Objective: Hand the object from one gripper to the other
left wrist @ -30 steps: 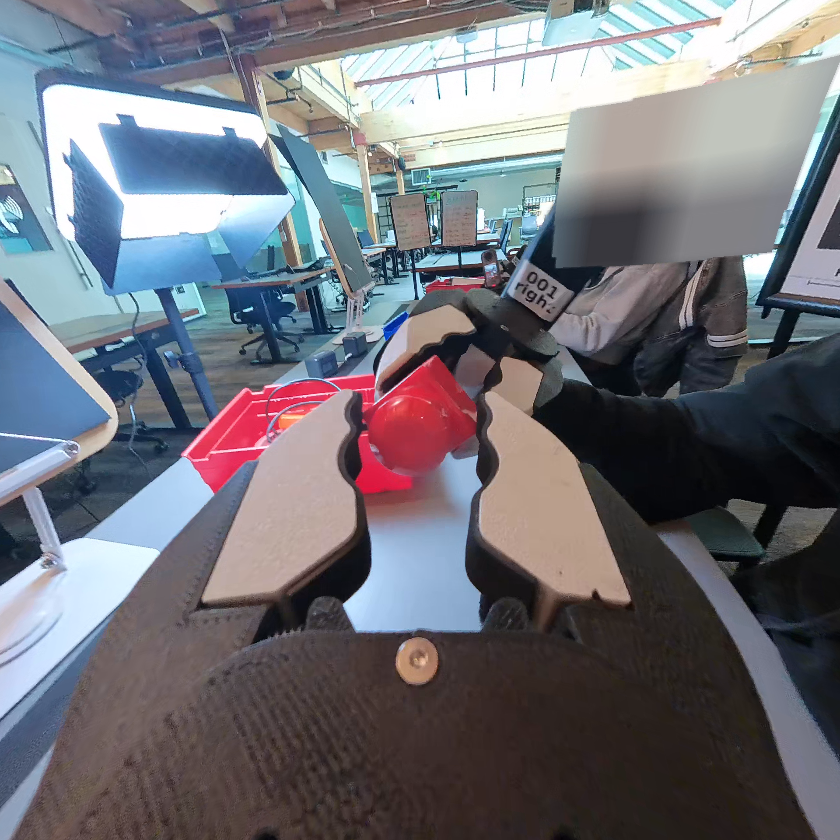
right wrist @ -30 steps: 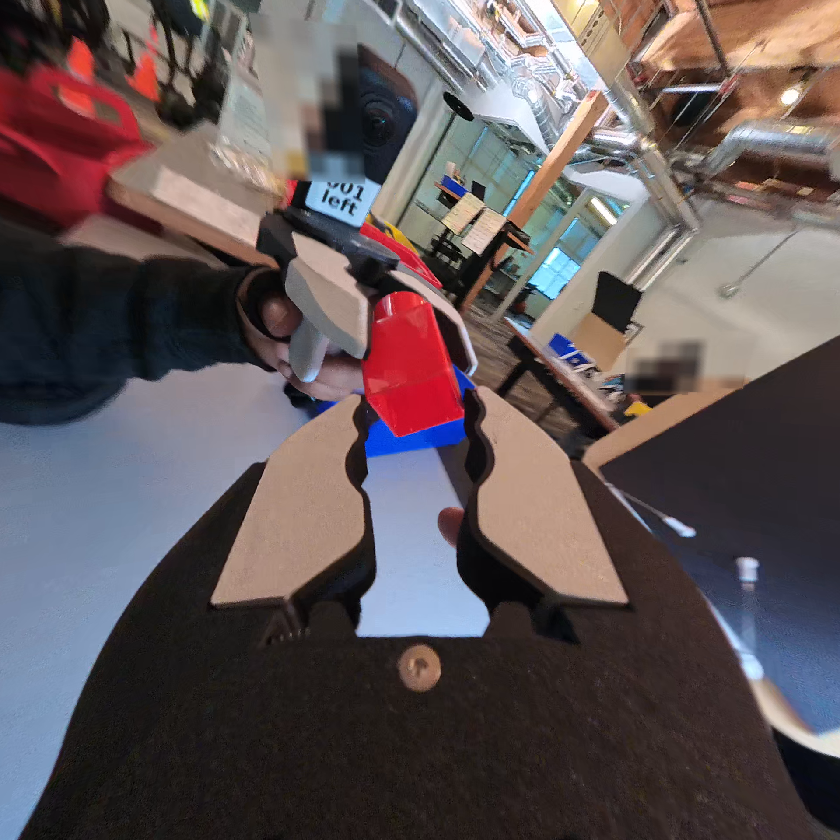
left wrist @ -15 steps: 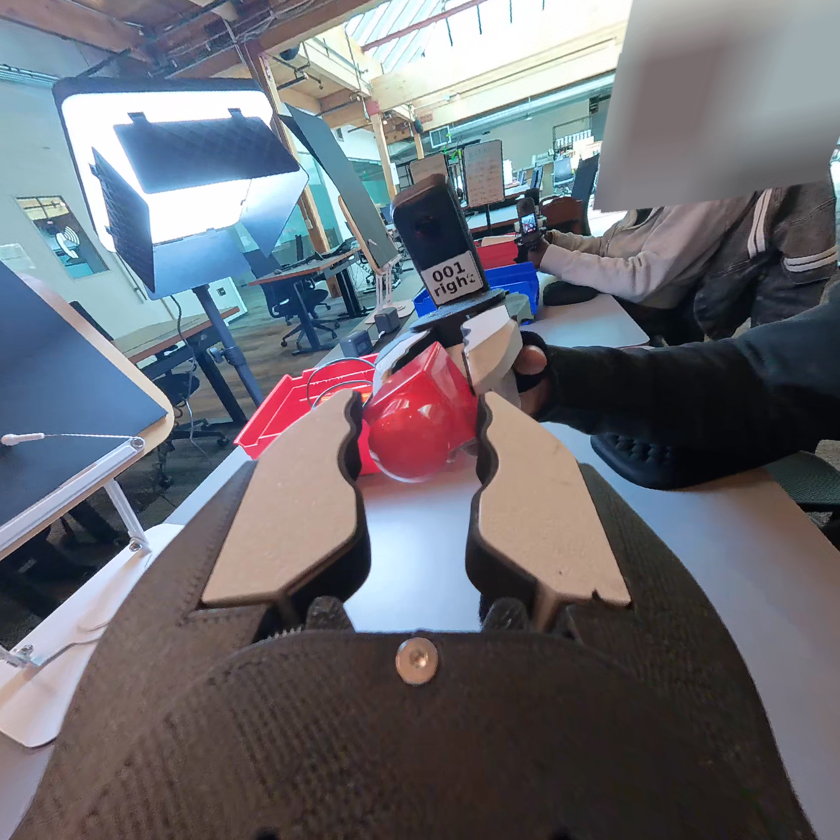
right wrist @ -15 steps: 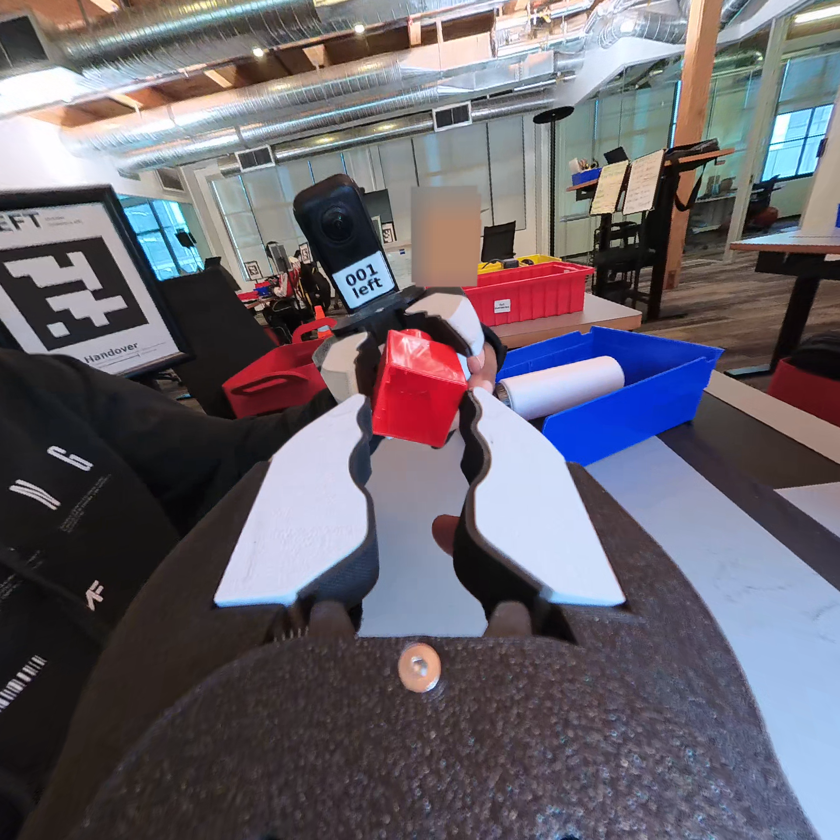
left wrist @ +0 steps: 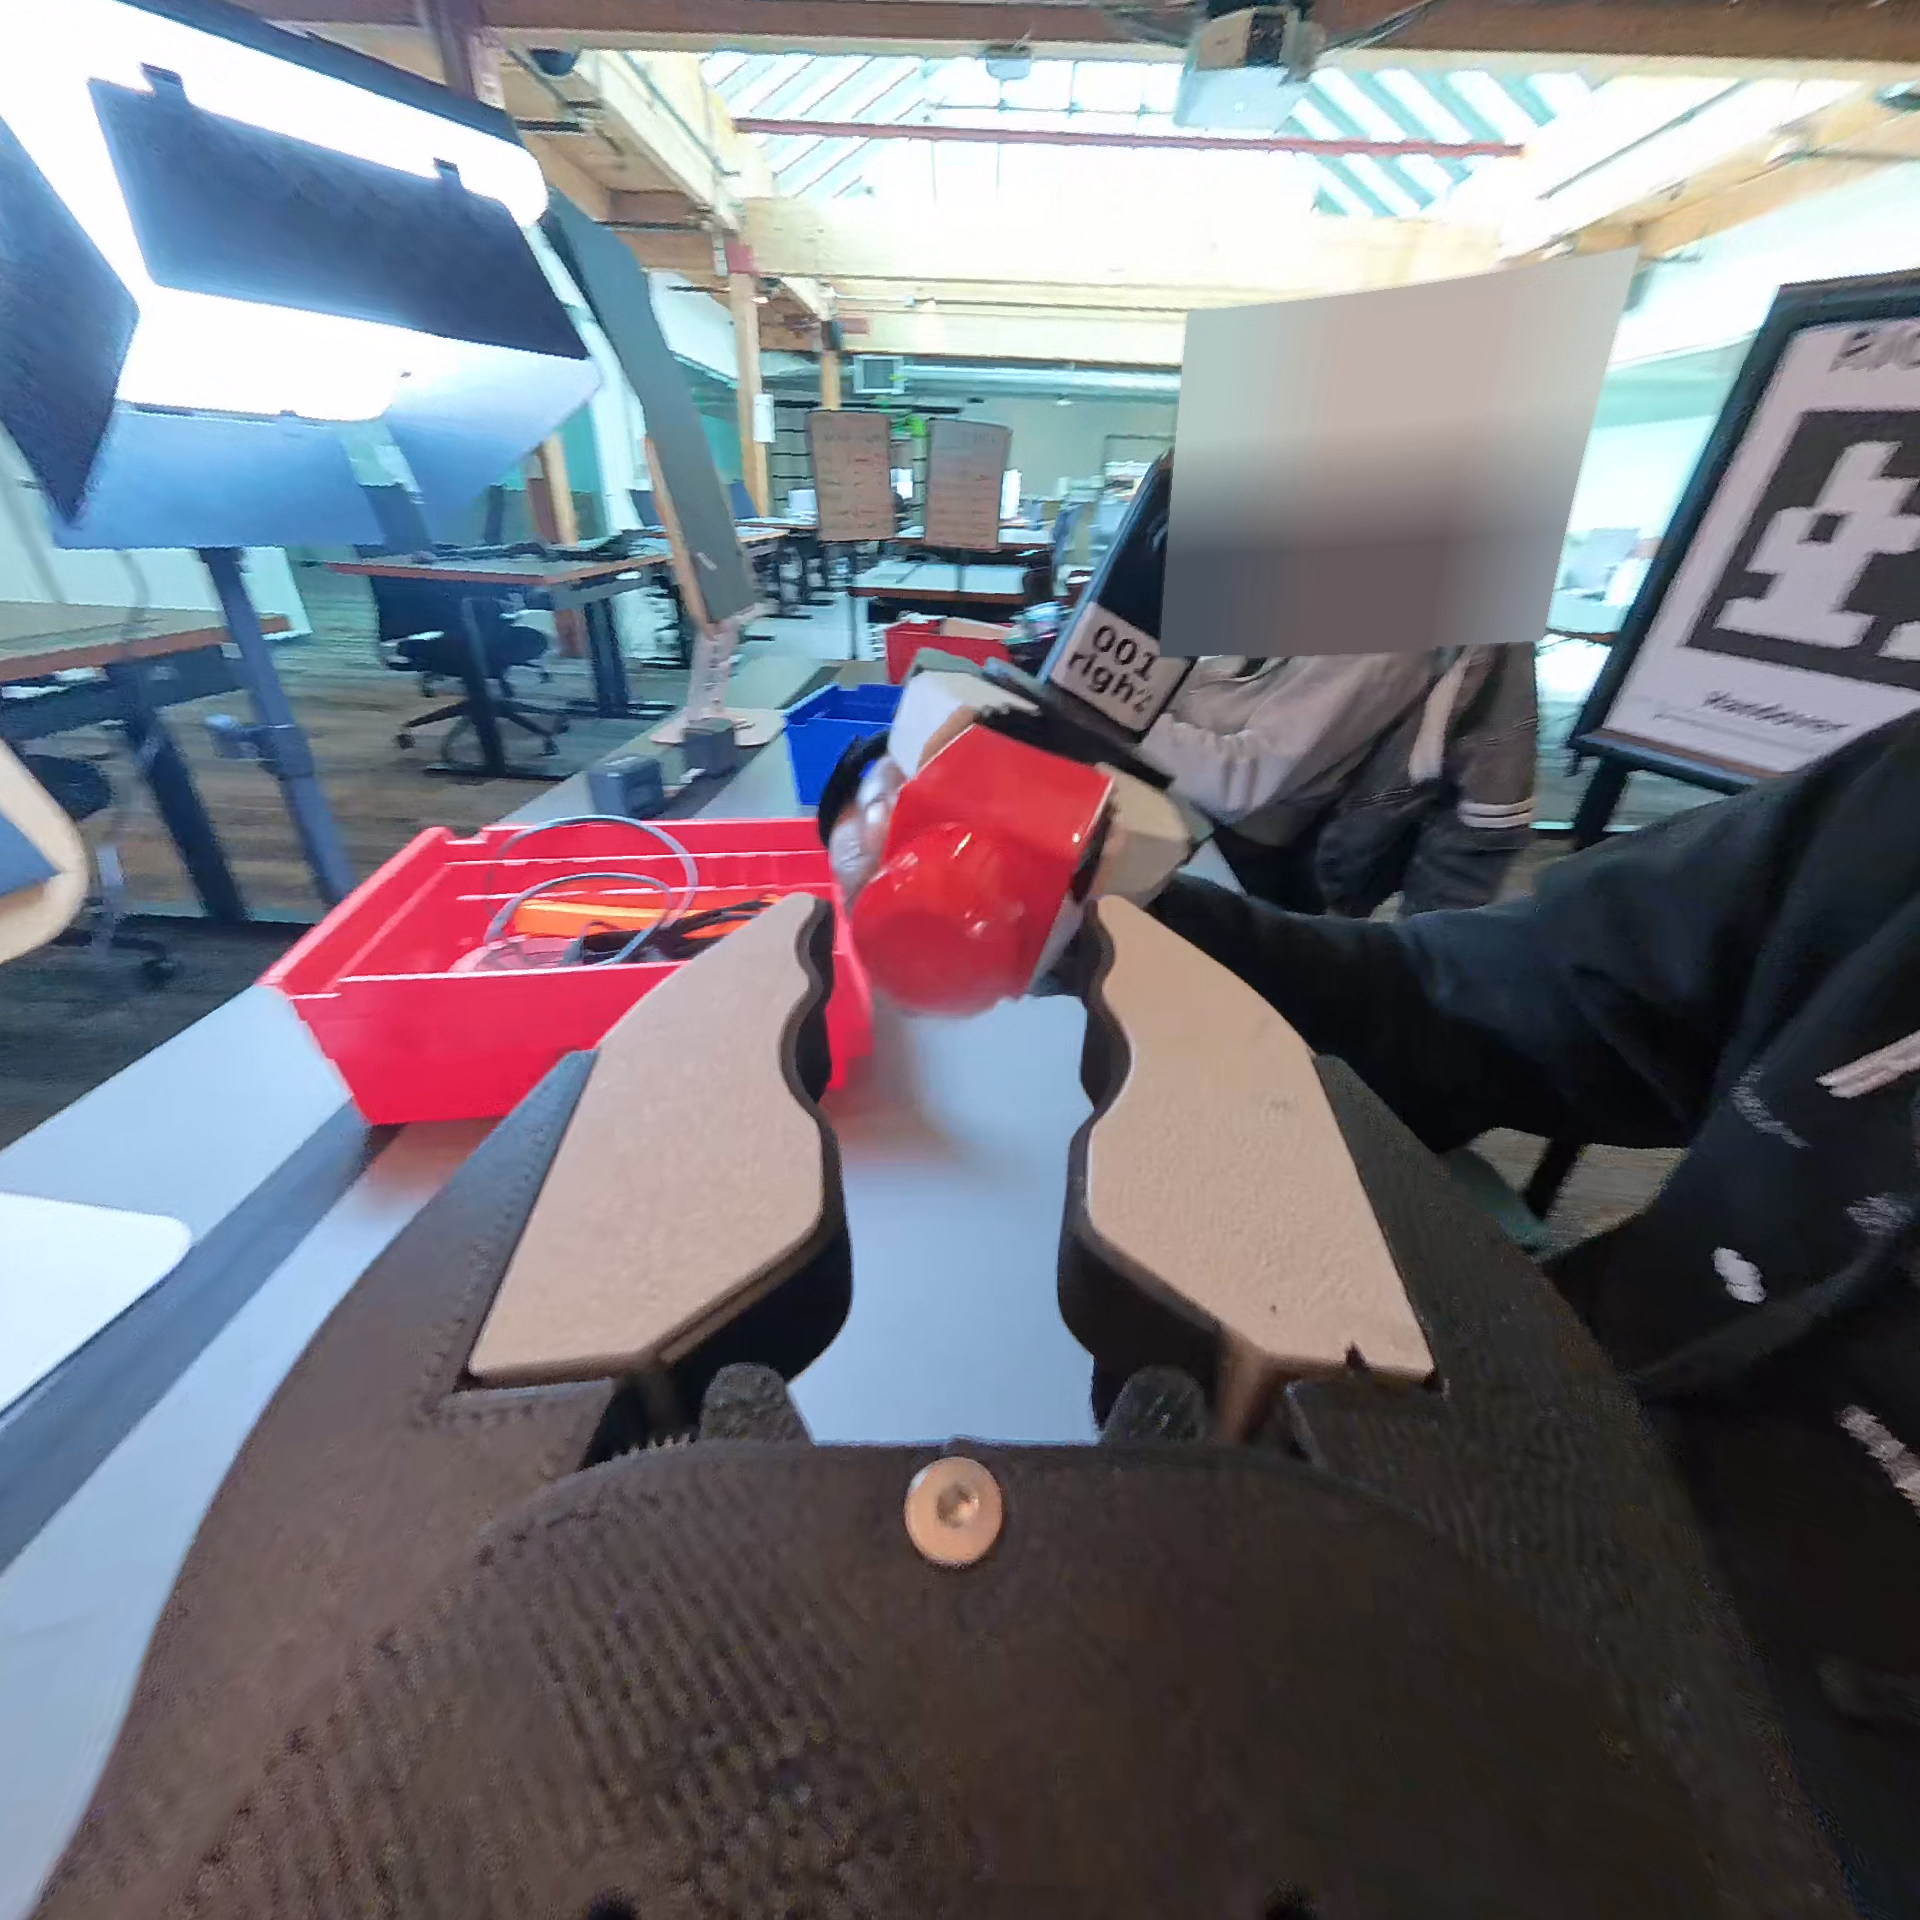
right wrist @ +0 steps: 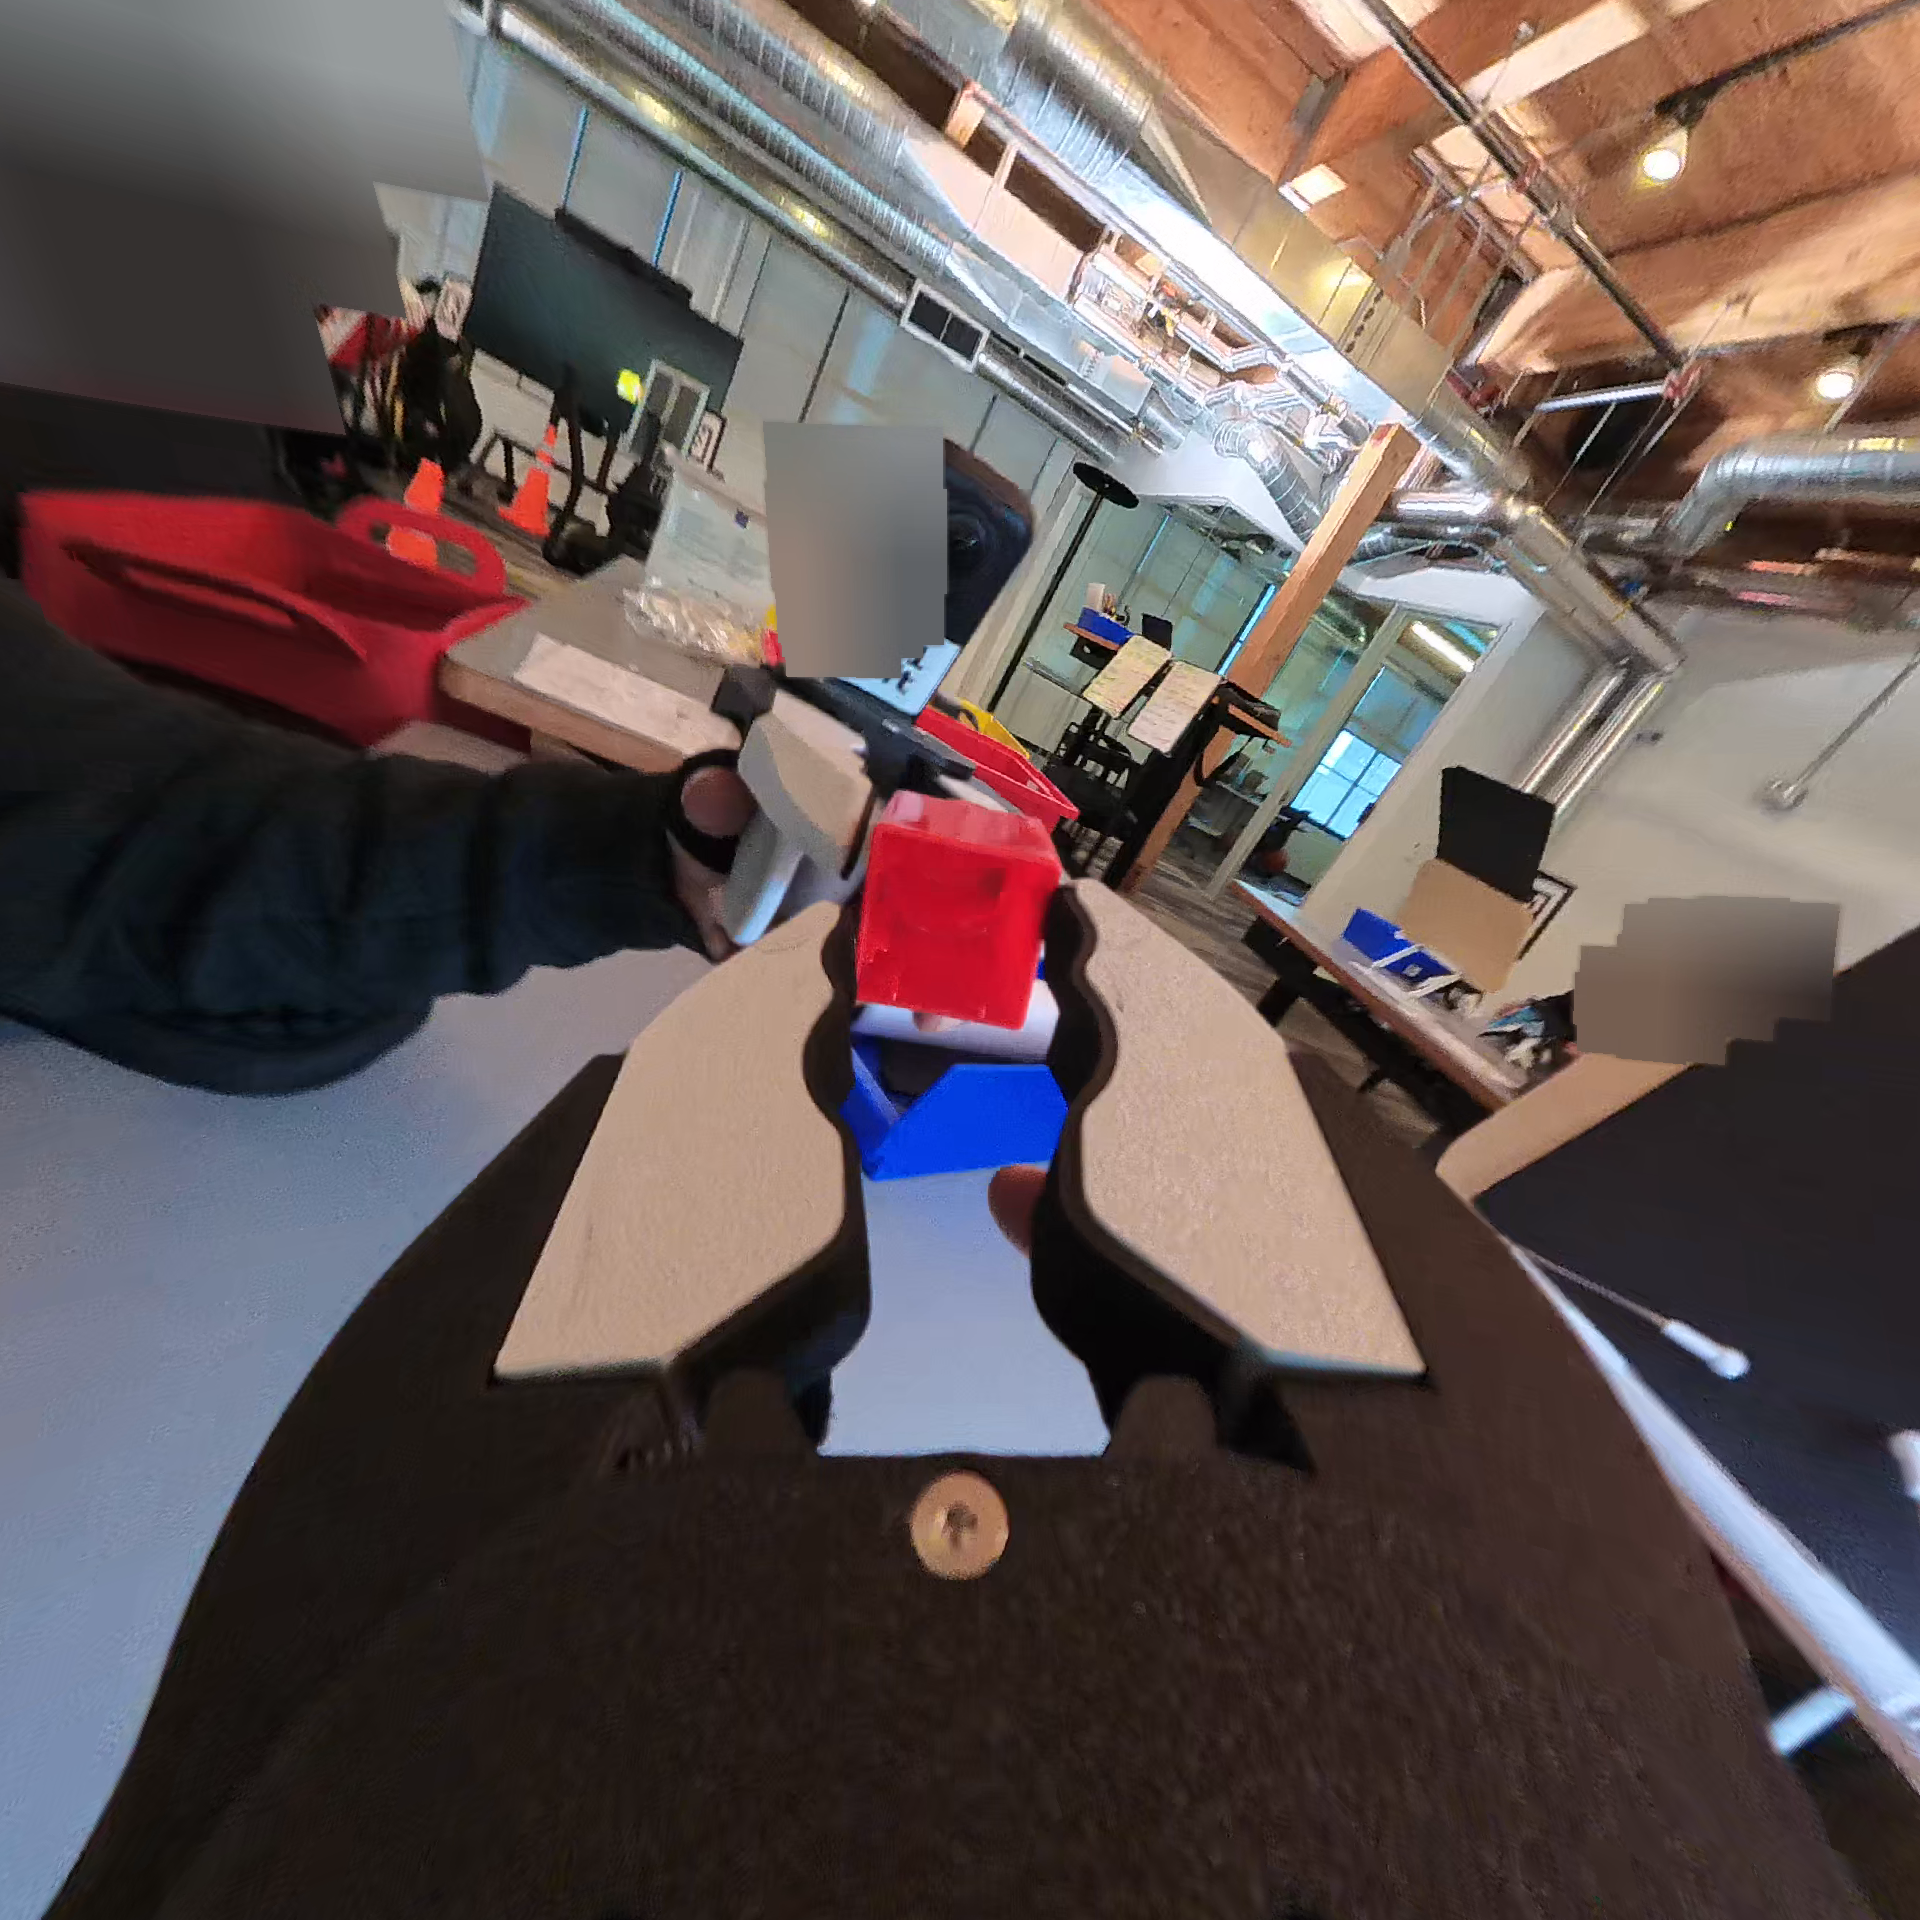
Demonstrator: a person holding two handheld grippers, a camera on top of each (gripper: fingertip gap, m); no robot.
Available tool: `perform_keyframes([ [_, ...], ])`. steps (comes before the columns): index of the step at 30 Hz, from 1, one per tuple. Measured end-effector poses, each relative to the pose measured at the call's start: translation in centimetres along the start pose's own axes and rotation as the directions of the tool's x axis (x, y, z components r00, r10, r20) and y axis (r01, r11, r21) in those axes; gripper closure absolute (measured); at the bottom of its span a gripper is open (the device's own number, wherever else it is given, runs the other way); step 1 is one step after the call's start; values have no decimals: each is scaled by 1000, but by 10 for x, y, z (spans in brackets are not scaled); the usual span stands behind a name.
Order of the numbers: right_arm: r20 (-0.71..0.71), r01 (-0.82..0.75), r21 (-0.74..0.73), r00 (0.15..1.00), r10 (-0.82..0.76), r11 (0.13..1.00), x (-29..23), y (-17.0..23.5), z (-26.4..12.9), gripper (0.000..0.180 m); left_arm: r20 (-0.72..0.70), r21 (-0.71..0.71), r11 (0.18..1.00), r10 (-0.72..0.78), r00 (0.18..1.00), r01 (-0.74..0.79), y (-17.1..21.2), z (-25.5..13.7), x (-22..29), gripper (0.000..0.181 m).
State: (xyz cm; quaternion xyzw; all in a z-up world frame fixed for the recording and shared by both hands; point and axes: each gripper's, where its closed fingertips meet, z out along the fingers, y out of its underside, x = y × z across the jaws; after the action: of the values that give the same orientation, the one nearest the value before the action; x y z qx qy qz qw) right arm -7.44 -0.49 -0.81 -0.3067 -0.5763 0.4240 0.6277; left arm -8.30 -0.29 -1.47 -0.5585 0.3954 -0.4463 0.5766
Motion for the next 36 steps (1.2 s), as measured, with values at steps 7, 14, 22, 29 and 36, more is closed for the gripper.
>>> perform_keyframes([
  [7, -15, -18, -77, 1000, 17, 997, 1, 2, 2, 143, 76, 3, 961, 276, 958, -277, -8, -2, 7, 143],
  [14, 29, -484, -181, 868, 496, 856, -10, -11, 17, 114, 173, 56, 823, 549, 818, -565, -28, -11, 21, 144],
  [22, -21, -657, -87, 753, 658, 749, -5, -23, 26, 137, 222, -50, 765, 635, 740, -642, -25, -8, 16, 144],
  [29, -8, -194, 146, 980, 197, 970, 2, -39, 3, 142, 105, 67, 971, 222, 969, -229, -29, -7, 11, 140],
  [36, -113, 164, 31, 981, -159, 986, 2, -16, 4, 142, -81, 42, 992, -116, 990, 119, -17, 5, 19, 132],
])
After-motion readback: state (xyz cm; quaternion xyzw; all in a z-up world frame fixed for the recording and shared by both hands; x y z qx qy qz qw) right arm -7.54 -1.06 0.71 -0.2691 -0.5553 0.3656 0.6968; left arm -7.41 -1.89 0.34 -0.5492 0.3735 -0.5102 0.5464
